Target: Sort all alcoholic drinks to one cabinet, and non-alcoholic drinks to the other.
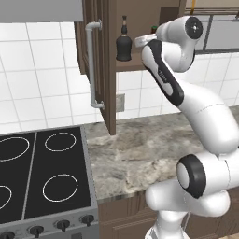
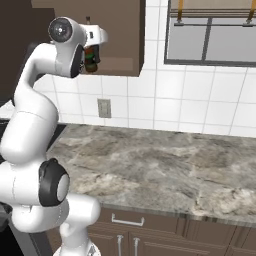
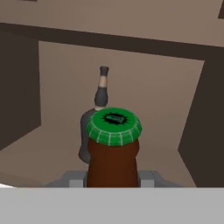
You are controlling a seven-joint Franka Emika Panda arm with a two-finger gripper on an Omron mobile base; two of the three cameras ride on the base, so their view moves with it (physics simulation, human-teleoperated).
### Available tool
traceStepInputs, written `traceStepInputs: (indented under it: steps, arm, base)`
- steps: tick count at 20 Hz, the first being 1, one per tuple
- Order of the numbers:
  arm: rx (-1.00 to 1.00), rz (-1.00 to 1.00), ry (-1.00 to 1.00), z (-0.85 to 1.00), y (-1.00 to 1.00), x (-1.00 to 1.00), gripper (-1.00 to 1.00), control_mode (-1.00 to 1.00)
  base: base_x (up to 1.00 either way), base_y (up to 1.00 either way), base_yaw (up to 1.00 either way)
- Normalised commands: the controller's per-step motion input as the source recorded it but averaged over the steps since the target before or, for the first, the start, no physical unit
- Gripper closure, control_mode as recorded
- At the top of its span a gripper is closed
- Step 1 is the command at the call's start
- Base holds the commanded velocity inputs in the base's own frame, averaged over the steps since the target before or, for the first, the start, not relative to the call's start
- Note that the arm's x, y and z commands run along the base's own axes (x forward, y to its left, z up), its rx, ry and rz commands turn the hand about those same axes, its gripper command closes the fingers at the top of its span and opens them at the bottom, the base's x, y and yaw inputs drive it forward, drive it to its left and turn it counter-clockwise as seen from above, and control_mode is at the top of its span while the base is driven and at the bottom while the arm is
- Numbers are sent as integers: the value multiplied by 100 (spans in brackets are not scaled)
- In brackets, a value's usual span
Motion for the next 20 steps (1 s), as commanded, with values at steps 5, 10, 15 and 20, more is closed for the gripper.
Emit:
traceStepInputs:
  steps: [5, 10, 15, 20]
  arm:
    - [0, -6, 0, 0, 0, 30, 100, -100]
    - [0, -6, 0, 0, 0, 28, 100, -100]
    - [0, -4, 1, 0, -1, 26, 100, -100]
    - [0, -3, 2, 0, -4, 28, 100, -100]
  base:
    - [0, 0, 0]
    - [0, 0, 0]
    - [0, 0, 0]
    - [0, 0, 0]
